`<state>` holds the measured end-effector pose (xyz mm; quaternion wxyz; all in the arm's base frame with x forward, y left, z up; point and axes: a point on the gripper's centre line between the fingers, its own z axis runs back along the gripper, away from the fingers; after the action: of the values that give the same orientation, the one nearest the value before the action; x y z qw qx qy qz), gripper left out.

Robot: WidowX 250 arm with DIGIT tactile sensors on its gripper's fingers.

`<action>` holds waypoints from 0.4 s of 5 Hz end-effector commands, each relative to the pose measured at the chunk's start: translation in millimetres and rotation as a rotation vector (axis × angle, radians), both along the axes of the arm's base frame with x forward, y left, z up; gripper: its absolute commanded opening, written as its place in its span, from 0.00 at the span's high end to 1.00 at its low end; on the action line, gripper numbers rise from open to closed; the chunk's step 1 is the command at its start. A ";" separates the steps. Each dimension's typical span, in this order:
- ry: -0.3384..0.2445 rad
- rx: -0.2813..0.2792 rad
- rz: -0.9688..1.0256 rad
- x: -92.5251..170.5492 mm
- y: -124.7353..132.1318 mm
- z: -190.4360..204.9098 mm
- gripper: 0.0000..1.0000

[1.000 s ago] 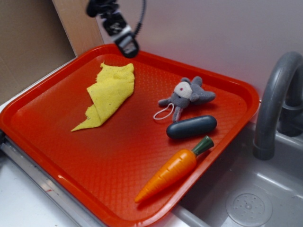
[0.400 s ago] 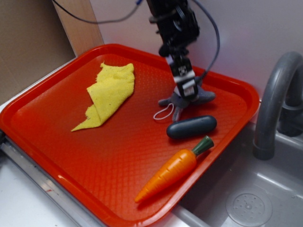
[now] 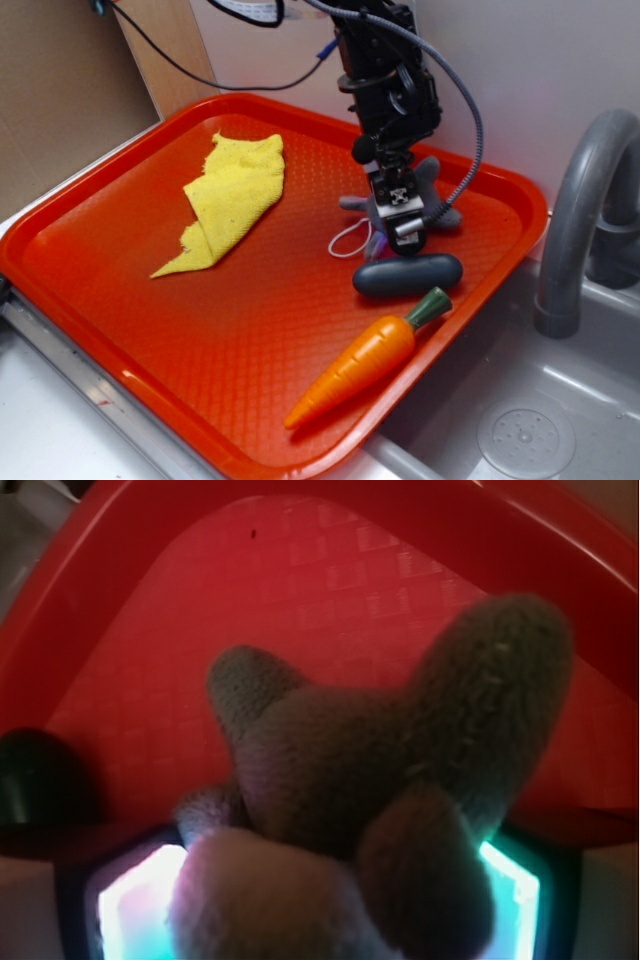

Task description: Grab the gray animal.

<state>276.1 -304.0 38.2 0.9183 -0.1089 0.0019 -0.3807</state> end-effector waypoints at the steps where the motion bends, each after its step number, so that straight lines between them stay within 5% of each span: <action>1: -0.098 0.077 0.158 -23.0 6.9 58.9 1.00; 2: -0.217 0.109 0.405 -38.8 50.2 106.5 1.00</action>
<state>249.4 -235.8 124.8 0.9795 0.0026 -0.0676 -0.1899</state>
